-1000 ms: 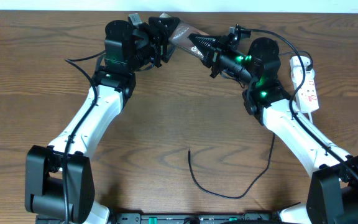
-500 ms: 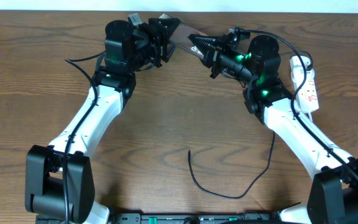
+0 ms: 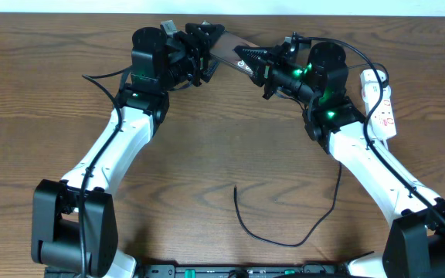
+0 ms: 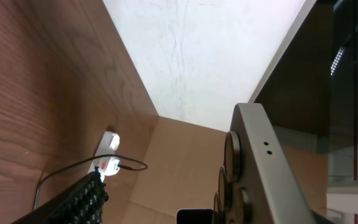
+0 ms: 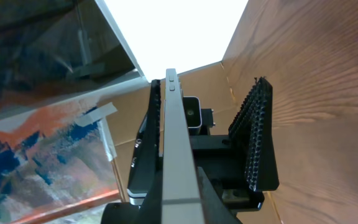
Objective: Plug charger to phone and switch on socket
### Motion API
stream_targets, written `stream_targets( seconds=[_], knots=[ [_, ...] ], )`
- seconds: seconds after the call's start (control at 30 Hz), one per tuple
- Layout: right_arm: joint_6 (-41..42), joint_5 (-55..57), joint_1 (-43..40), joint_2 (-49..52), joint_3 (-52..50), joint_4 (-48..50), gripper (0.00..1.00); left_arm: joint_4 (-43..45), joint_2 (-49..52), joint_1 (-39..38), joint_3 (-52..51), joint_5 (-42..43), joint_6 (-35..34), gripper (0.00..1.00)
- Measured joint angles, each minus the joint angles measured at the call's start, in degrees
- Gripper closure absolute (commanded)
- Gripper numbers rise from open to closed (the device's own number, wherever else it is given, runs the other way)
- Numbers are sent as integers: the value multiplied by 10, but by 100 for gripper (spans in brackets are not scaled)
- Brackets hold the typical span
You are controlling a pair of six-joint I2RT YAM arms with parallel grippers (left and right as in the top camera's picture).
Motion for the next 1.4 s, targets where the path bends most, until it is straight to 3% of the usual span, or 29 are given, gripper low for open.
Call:
stream_targets(
  seconds=[0.3,0.9,1.17,1.4],
  knots=[
    [-18,1,1,0,0,3,99,16,0,1,-1,0,0,28],
    [-28,4,1,-2,3,5,99,45,2,4,-2,3,-10,27],
    [-31,9,4,-3,3,5,99,54,2,7,-2,15,-12,22],
    [-35,11,5,-4,3,2,99,55,2,7,-2,16,-12,7]
  ],
)
